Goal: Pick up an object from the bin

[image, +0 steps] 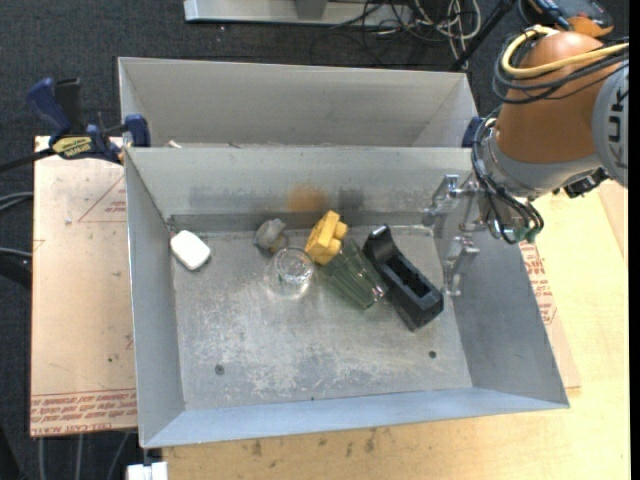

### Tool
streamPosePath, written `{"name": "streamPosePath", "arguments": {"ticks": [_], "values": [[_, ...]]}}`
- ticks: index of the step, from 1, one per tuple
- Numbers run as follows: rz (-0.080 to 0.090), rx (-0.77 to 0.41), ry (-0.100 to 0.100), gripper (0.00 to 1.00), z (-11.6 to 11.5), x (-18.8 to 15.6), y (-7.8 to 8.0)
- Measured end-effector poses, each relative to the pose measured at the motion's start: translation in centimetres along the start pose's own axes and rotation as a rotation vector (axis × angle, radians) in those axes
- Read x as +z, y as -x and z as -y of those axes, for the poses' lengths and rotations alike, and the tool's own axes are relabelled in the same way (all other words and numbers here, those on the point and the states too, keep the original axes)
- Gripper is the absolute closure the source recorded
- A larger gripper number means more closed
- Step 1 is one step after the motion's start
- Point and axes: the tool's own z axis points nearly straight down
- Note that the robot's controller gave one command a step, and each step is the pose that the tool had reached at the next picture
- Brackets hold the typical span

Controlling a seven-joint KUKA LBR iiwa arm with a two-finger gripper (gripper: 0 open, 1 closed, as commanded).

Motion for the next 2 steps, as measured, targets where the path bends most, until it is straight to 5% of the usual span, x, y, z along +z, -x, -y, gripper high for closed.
{"name": "streamPosePath", "arguments": {"ticks": [1,2], "values": [[0.003,-0.002,0.000,0.00,0.0,-0.1,0.1],[0.005,0.119,0.000,0.00,-0.5,4.1,-0.6]]}}
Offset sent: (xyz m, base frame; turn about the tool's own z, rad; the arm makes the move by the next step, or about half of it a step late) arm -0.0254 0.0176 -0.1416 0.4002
